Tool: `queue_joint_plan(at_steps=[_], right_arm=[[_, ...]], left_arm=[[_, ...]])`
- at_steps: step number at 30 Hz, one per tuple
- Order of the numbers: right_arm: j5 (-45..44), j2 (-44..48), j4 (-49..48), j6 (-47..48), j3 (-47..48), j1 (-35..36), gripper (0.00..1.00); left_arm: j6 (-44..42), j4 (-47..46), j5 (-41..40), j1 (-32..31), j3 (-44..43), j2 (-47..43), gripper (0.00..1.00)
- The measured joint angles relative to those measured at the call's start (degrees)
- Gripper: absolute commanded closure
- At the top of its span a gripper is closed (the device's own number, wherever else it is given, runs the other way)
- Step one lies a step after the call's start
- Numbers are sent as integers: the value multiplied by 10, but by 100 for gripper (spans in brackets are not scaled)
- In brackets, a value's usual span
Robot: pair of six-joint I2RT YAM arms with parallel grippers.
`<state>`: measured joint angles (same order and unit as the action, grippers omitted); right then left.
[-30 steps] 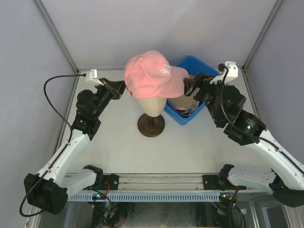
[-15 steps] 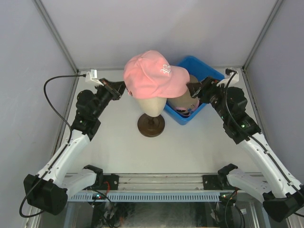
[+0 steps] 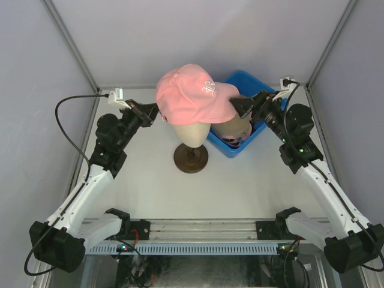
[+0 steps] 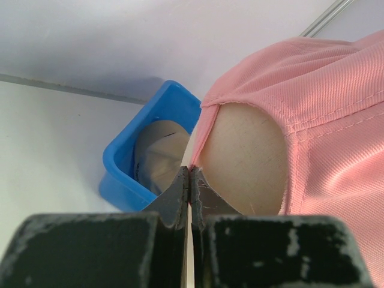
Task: Stack the hats
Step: Place the hat on the hat stand.
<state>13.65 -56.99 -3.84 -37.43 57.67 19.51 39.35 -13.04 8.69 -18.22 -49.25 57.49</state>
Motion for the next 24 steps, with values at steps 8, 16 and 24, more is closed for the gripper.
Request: queue_joint_plan(at_steps=[8,16,24], right_arm=[[63,-35,-64,-1,-27,-23,28],[116,-43,-119,-1,-32,-30,28],[137,-38,-130,-1,-33,-30,28]], left_arm=[[0,1,0,0,0,0,100],[-1,3,-1,0,0,-3,100],[-1,15,-24,0,9,-40,100]])
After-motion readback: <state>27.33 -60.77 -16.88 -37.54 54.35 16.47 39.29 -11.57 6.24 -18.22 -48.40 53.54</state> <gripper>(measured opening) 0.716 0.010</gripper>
